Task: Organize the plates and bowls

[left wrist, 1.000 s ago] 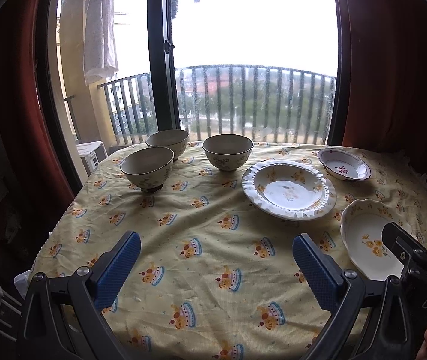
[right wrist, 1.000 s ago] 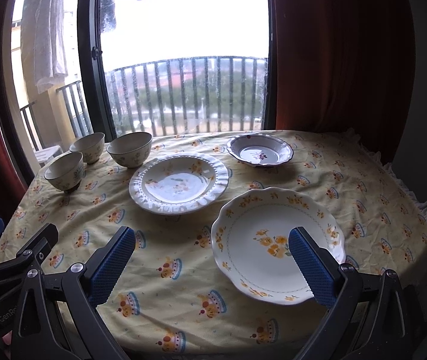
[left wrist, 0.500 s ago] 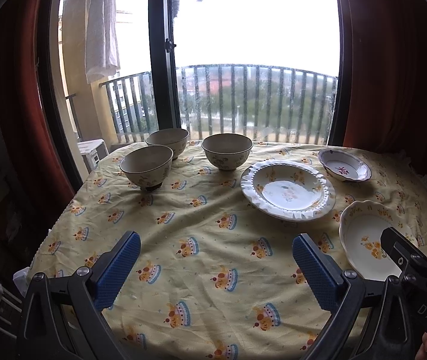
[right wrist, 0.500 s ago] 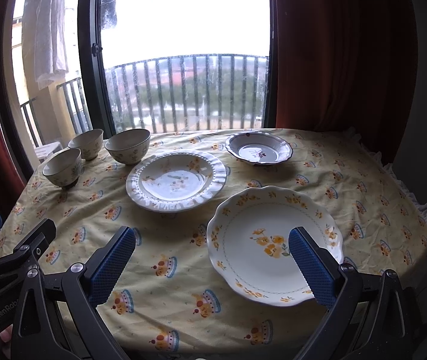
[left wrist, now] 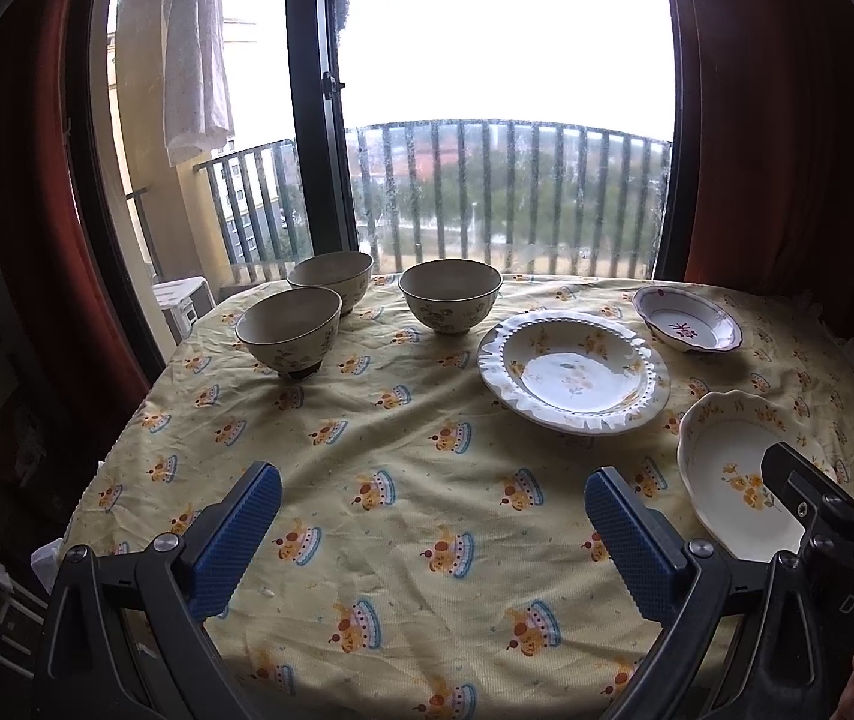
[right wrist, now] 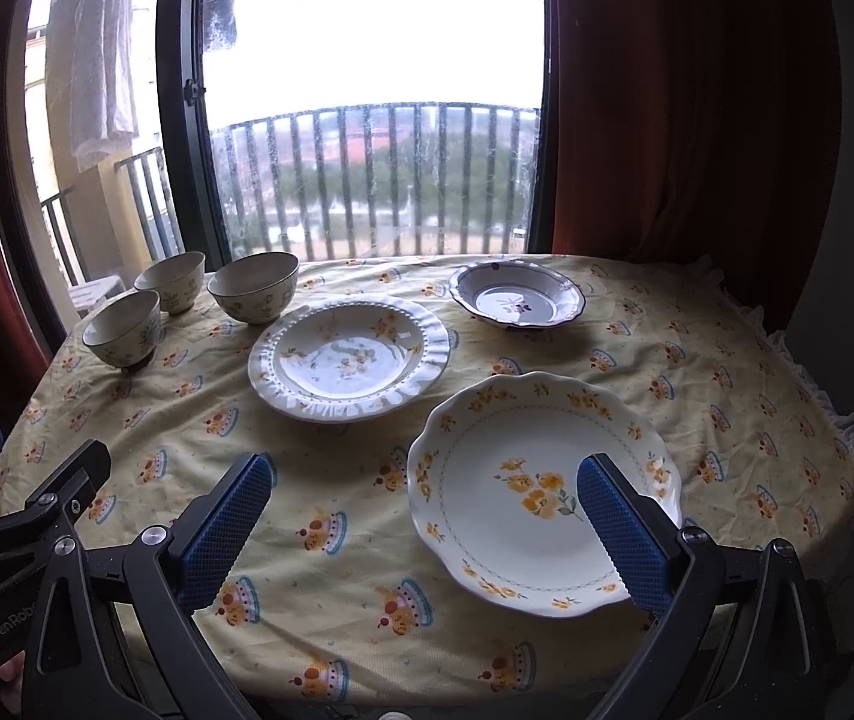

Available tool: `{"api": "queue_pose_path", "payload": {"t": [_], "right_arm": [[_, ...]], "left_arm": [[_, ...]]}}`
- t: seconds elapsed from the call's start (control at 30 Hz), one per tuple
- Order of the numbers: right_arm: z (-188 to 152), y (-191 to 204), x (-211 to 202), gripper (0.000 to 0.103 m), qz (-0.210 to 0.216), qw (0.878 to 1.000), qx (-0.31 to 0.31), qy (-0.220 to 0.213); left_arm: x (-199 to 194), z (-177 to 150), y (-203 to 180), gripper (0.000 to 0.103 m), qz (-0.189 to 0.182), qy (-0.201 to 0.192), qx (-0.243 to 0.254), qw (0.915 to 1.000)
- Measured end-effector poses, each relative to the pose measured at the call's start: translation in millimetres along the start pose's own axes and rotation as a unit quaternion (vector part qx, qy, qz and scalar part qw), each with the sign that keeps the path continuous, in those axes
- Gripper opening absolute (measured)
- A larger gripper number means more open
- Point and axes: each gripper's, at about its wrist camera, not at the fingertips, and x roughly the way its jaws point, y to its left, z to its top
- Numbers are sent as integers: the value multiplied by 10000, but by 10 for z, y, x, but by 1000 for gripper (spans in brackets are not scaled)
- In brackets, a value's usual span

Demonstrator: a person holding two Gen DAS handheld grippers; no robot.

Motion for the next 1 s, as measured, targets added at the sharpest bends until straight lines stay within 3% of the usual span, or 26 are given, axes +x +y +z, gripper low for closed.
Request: {"api": "queue_pose_path", "payload": {"t": [0.33, 1.0], "right_arm": [[154, 28, 172, 103, -204, 9984, -87, 524], [696, -4, 496, 103, -806, 9921, 144, 948]], "left_arm": [[63, 173, -44, 102, -102, 444, 57, 9989], [633, 798, -236, 102, -677, 1139, 564, 9896]]}}
